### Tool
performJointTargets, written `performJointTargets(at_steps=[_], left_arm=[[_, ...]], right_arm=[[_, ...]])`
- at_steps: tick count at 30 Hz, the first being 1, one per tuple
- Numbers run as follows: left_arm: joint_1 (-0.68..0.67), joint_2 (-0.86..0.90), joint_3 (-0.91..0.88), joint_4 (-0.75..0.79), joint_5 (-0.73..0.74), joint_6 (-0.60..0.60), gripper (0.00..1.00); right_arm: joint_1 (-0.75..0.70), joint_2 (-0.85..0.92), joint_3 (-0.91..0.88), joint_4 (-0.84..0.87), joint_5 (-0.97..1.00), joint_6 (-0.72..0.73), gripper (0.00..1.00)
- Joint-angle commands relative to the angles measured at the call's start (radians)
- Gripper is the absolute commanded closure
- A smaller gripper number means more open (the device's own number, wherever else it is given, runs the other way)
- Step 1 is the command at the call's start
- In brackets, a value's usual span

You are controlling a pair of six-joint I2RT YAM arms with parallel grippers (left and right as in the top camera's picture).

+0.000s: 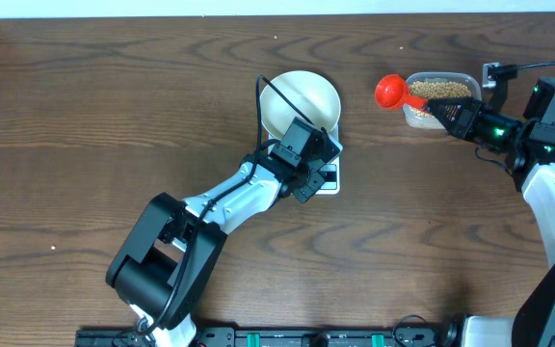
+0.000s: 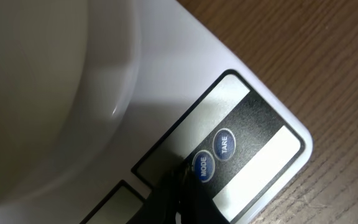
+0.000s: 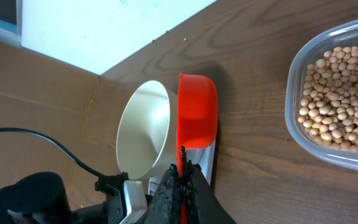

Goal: Scoop item into bowl and weigh 50g on scale

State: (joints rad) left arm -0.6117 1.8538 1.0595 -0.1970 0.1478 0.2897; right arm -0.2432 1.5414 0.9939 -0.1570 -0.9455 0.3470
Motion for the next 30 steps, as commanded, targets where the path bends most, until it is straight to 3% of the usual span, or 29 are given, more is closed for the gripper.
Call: performJointTargets(at_steps=[1, 30], left_arm=[[-0.003, 0.032, -0.021, 0.002, 0.003, 0.013, 0.93], [0.034, 0.079, -0.022, 0.012, 0.034, -0.028, 0.93]], right_arm=[[-0.007, -0.012, 0.012, -0.009, -0.003, -0.03, 0.99], [-0.007, -0.012, 0.012, -0.02, -0.003, -0.042, 0.99]])
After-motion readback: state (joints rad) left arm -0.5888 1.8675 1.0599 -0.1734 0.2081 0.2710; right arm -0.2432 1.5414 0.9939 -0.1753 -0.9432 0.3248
